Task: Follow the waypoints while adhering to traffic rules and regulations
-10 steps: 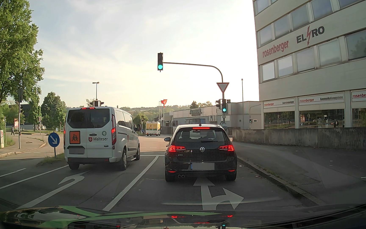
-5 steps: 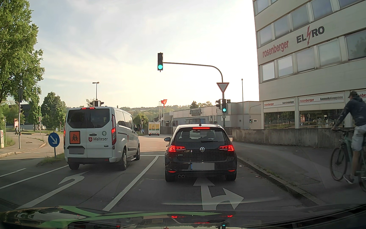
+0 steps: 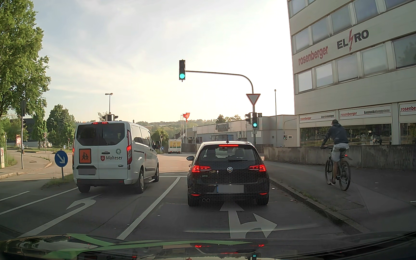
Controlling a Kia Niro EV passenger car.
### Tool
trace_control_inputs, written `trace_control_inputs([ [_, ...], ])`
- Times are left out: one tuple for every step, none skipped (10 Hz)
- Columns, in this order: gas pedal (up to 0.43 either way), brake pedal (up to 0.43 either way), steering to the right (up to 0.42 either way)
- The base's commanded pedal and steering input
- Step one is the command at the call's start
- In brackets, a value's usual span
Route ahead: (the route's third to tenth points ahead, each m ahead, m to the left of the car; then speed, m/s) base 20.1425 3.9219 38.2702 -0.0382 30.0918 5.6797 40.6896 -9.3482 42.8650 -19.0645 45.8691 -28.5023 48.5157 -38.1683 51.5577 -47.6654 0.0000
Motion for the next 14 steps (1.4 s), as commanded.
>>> trace_control_inputs([
  [0.0, 0.421, -0.029],
  [0.0, 0.396, -0.029],
  [0.0, 0.372, -0.03],
  [0.0, 0.366, -0.03],
  [0.0, 0.366, -0.031],
  [0.0, 0.372, -0.032],
  [0.0, 0.372, -0.033],
  [0.0, 0.372, -0.033],
  [0.0, 0.372, -0.033],
  [0.0, 0.372, -0.033],
  [0.0, 0.372, -0.033],
  [0.0, 0.372, -0.035],
  [0.0, 0.372, -0.036],
  [0.0, 0.366, -0.037],
])
